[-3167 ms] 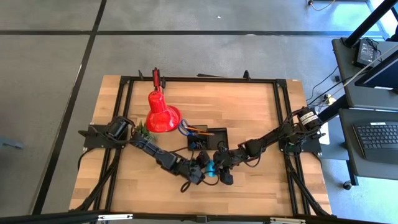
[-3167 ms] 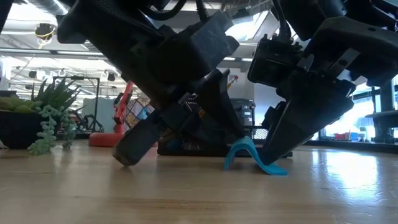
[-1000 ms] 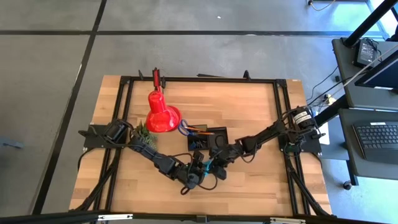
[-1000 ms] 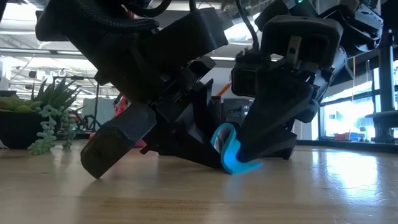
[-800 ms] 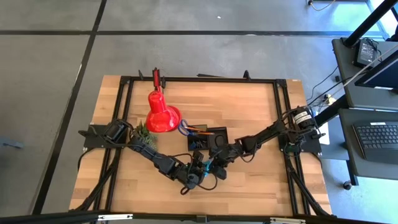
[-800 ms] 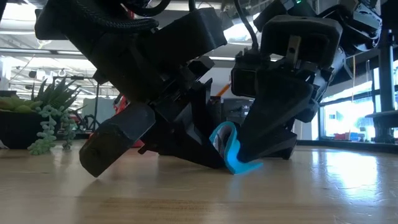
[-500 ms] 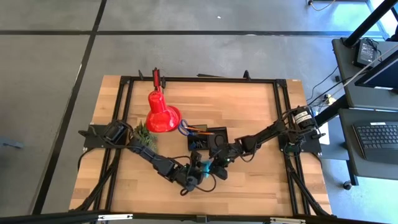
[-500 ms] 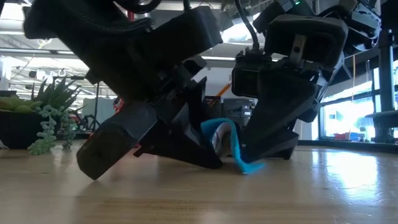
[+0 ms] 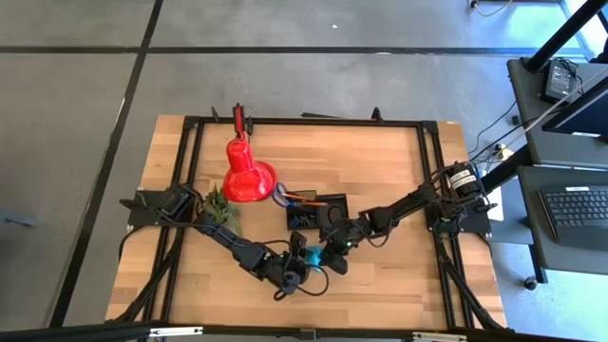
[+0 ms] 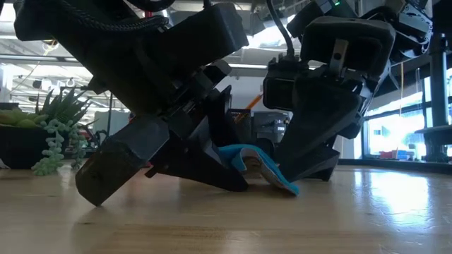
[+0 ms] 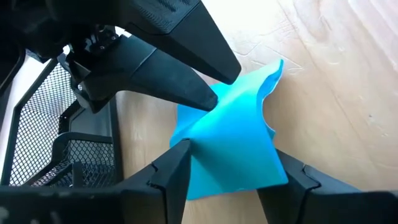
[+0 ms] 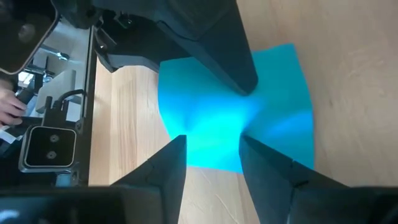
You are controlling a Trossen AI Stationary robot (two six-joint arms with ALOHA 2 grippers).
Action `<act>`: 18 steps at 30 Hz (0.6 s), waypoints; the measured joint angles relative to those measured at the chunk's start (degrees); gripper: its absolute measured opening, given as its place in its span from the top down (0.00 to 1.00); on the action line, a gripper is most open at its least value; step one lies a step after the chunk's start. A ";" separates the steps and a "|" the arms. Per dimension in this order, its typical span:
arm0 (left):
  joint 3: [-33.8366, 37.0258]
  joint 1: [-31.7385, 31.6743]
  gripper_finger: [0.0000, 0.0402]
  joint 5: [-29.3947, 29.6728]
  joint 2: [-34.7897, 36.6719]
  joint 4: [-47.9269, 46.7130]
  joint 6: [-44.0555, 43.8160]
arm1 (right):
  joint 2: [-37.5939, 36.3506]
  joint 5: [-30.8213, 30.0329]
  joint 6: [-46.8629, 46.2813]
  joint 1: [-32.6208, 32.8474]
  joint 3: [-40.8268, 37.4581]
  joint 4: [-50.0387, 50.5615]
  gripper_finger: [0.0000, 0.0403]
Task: Pick and place office supplies into organizer
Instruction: Put the blue sticky note into the desk organizer
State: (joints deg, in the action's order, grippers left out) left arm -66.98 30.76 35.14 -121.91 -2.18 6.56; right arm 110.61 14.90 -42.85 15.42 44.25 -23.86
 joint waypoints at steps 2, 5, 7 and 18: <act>0.00 0.00 0.61 -0.43 0.00 -0.32 -0.60 | 0.00 0.00 -0.04 -0.07 0.00 0.00 0.62; 0.00 0.00 0.61 -0.75 -0.01 -0.81 -2.46 | 0.00 -0.01 -0.60 -0.35 0.00 -0.09 0.62; 0.00 -0.02 0.60 -0.94 0.00 -1.15 -3.78 | 0.00 -0.01 -1.69 -0.69 0.00 -0.34 0.62; 0.00 -0.04 0.60 -0.07 0.00 -0.94 -1.94 | 0.02 0.26 -3.43 -0.81 -0.07 -2.86 0.62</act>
State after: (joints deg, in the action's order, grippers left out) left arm -66.98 30.72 35.07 -121.91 -3.12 4.61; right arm 110.63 15.16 -46.28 14.61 44.18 -26.72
